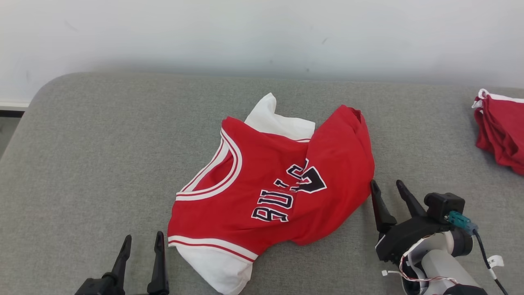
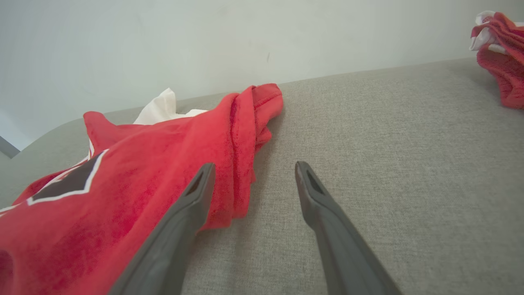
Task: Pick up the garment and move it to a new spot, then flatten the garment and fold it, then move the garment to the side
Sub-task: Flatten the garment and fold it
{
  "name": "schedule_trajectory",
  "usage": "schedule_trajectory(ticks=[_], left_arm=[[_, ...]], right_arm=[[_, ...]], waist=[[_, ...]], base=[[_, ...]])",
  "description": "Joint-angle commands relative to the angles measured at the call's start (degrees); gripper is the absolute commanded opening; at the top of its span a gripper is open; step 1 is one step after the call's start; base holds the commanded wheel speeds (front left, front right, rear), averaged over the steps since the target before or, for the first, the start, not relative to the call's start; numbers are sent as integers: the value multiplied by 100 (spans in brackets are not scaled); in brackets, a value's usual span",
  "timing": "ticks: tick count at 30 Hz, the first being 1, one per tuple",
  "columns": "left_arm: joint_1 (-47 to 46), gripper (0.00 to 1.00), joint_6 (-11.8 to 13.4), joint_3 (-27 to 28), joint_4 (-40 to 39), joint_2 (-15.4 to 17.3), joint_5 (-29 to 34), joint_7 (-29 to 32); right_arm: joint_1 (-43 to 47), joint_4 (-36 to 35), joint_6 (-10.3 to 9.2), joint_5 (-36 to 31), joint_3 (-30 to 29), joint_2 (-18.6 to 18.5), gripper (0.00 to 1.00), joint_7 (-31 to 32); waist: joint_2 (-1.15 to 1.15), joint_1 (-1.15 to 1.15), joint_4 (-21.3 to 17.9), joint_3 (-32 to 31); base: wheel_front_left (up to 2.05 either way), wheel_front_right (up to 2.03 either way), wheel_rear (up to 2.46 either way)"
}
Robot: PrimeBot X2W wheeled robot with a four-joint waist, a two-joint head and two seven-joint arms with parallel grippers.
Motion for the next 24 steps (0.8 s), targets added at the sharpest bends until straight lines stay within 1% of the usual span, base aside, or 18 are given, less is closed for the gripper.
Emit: schedule_trajectory(ticks=[1,4,9,10,11,15,18,21,24], left_arm=[[-6,100,-19,-11,9,0,41,-18],[-34,100,-31,-32,25,0,34,-19],[-73,100,-42,-85,67,0,2,-18],[-78,100,-30,-98,72,0,0,-18],[-80,100,-32,-105,78,2,-5,-18],[-55,100,-9,-100,101,0,-17,-18],[16,100,-2,-69,104,0,-24,-18],[99,100,14,-39,79,0,-26,-18],[151,100,23,-9,58,0,-27,-18]], right_arm=[[11,51,-15,5,-7,57,100,-25],[-72,183,-15,-17,-26,123,100,-24],[-354,821,-15,94,73,276,100,61],[-423,920,-15,138,97,297,21,56],[-468,1015,-15,172,138,307,0,57],[-598,1217,-15,305,277,279,0,23],[-576,1145,-15,389,345,178,0,-7],[-445,902,-15,435,353,44,0,-22],[-251,354,-15,407,199,-140,0,-23]], waist=[[0,1,70,24],[0,1,123,37],[0,1,249,53],[0,1,270,52],[0,1,285,48],[0,1,301,1],[0,1,254,-57],[0,1,168,-106],[0,1,47,-151]], base=[[0,0,0],[0,0,0],[0,0,0],[0,0,0],[0,0,0],[0,0,0],[0,0,0],[0,0,0],[0,0,0]])
